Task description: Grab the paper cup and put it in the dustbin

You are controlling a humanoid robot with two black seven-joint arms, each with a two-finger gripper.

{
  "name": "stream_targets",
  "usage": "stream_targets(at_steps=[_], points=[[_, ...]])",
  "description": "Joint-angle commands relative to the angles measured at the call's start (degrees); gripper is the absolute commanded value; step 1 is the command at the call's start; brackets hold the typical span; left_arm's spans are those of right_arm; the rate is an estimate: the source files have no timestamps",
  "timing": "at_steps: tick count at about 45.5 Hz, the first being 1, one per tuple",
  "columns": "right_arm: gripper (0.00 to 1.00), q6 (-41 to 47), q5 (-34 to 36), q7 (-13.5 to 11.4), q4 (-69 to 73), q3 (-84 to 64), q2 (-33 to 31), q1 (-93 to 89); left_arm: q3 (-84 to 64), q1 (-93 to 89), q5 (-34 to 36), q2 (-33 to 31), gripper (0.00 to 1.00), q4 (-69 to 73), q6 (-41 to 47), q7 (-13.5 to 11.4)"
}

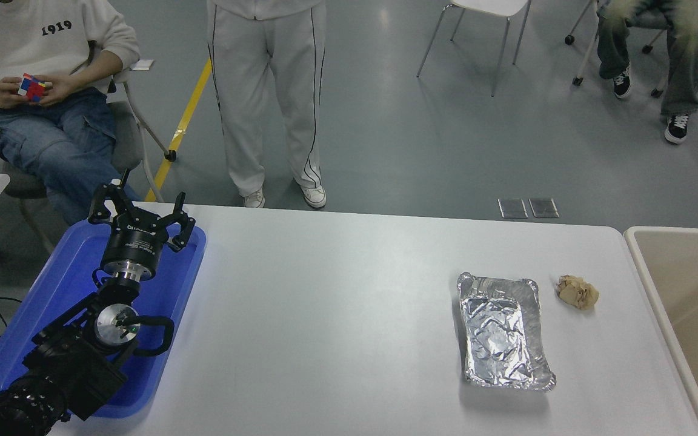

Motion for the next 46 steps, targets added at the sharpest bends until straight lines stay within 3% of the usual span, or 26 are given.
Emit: stream_targets(at_steps=[1,15,46], points=[[1.00,3.98,0.00,0.01,9.85,-14.86,-1.74,13.63,0.00,0.04,0.00,0.00,1.00,0.00,-0.01,0.00],[1.00,16.72,0.00,-0.08,14.16,-24.80,-0.86,27.62,0.00,-0.05,0.00,0.00,1.00,0.00,-0.01,0.00],[1.00,51.53,-2.63,0.01,17.68,-36.58,12.40,49.32,0.00,0.04,0.00,0.09,1.00,-0.09,-0.01,0.00]])
